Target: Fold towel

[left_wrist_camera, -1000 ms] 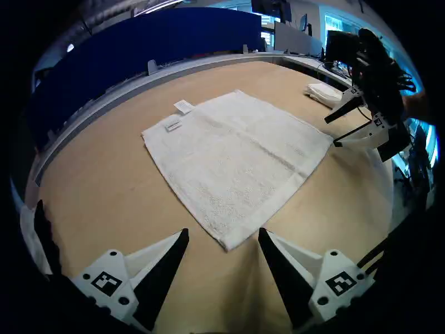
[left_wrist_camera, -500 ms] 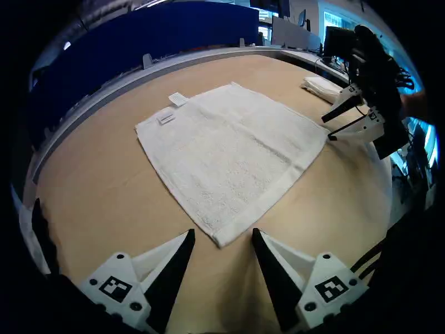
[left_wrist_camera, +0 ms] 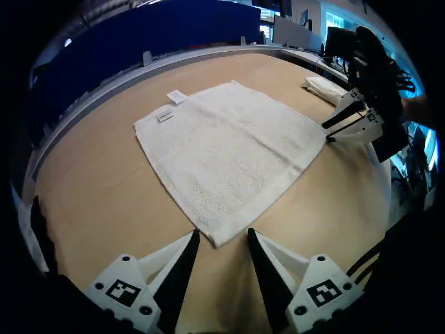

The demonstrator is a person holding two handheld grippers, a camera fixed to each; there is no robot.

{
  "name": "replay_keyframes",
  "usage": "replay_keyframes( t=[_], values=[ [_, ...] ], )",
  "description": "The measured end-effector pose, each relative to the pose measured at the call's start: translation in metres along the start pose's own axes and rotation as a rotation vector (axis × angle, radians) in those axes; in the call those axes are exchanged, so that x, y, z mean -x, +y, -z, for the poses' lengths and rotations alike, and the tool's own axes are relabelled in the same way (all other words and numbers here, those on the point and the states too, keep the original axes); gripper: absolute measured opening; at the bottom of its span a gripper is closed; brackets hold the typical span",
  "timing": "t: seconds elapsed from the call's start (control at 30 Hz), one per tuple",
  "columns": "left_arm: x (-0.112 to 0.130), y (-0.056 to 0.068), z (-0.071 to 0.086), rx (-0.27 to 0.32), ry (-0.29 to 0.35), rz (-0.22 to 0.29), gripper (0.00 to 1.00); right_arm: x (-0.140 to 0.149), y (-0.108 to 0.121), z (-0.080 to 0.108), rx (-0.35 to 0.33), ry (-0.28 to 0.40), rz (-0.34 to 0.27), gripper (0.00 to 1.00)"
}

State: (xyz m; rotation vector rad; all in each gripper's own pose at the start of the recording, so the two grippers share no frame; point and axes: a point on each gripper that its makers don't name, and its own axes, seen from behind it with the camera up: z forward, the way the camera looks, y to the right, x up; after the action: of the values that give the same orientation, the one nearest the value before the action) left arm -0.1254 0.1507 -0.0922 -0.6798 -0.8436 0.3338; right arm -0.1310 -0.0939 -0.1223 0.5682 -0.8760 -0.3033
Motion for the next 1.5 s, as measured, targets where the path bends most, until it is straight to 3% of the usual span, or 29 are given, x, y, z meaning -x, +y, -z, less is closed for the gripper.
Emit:
replay_keyframes(
  t=[0.07, 0.3, 0.43, 0.83, 1.5],
  values=[
    [0.0, 0.001, 0.0, 0.0, 0.0, 0.0, 0.59, 0.0, -0.002, 0.0, -0.007, 0.0, -0.005, 0.32],
    [0.001, 0.003, -0.001, 0.001, -0.005, -0.007, 0.48, 0.0, -0.001, 0.0, -0.001, -0.001, -0.011, 0.26],
    [0.001, 0.002, 0.0, -0.002, -0.012, -0.003, 0.33, -0.001, 0.001, 0.001, 0.003, 0.0, -0.015, 0.21],
    [0.002, 0.0, 0.0, -0.009, -0.016, 0.014, 0.12, -0.004, 0.003, 0.001, 0.009, 0.005, -0.038, 0.14],
    [-0.013, 0.0, 0.008, -0.022, 0.01, 0.067, 0.1, -0.018, 0.006, 0.015, 0.013, 0.028, -0.027, 0.11]
  ],
)
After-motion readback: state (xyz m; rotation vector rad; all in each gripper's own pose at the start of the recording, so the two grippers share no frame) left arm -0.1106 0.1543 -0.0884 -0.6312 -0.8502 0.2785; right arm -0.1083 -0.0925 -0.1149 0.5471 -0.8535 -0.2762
